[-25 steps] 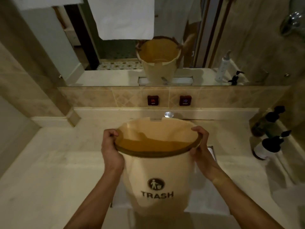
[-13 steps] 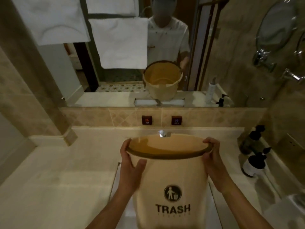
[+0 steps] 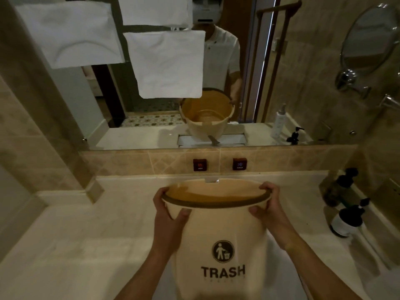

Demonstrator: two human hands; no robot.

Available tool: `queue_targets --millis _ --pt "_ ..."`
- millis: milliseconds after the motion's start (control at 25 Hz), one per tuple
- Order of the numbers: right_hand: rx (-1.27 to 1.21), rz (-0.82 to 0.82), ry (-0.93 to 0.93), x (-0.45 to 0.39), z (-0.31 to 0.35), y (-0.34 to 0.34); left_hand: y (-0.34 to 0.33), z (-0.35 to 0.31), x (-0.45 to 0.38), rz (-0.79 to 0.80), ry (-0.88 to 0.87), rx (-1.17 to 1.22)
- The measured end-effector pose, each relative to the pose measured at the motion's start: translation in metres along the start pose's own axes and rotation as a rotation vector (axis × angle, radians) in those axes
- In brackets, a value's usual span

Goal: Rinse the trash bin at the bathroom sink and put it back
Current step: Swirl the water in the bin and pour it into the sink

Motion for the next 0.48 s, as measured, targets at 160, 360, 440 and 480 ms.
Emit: queue_targets --millis 160,360,440,480 --pt "-0.009 -0.006 -0.025 0.01 -0.013 0.002 0.0 0.007 0.02 0.011 0.026 0.015" --pt "0.004 -0.017 -0.01 0.01 -0.013 -0.002 0.006 0.008 0.022 -0.025 0.023 0.035" --pt "-0.029 -0.044 -0.029 0.016 -0.019 0.013 -0.009 0.009 0.024 0.021 0.002 0.049" --pt "-0.044 -0.056 -0.058 0.021 -0.025 0.02 -0.016 0.012 0.029 0.036 0.007 0.038"
Point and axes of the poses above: each hand's wrist, its own x-axis away from the middle knuckle, its own y-axis out of the back of the hand, z = x × y, the point moved 5 cm from there along -x, towards the middle knuckle, and after that the axes turned 9 degrees about x, right-handed, at the moved point
